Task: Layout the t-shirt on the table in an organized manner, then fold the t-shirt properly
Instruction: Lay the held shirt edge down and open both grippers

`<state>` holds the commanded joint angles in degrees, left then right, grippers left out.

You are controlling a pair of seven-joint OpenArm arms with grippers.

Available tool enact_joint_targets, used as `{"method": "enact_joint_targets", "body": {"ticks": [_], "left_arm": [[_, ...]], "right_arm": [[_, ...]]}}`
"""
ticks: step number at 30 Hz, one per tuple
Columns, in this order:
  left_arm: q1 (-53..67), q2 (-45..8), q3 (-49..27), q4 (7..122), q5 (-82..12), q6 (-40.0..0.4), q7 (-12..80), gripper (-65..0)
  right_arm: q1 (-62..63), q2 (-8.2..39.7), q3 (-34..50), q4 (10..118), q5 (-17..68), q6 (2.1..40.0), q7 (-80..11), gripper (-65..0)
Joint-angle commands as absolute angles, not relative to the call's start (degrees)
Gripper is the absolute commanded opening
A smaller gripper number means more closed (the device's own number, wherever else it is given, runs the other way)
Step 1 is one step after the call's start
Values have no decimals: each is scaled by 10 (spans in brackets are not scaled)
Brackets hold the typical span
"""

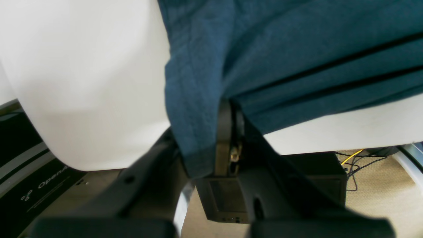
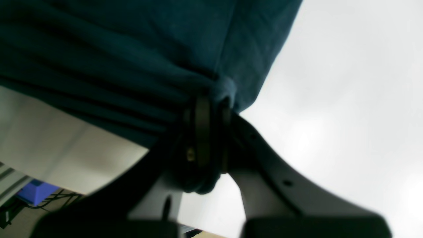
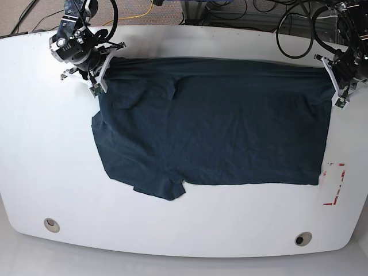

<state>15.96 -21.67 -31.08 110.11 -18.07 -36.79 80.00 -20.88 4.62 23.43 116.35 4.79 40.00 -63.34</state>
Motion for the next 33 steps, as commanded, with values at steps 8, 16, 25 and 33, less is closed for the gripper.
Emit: {"method": "enact_joint_targets", "body": {"ticks": [8, 16, 25, 33], "left_arm": [[159, -218, -309, 1101, -181, -367, 800, -628], [156, -233, -259, 1100, -169, -359, 800, -628], [137, -233, -175, 1099, -60, -345, 800, -626], [181, -233, -172, 1099, -44, -350, 800, -586]], "right_arm": [[-211, 45, 234, 1162, 47, 400, -633, -648], [-208, 48, 233, 1161, 44, 400, -633, -648], [-198, 49, 233, 1160, 44, 400, -636, -648], [-197, 50, 233, 1160, 44, 400, -636, -648]]}}
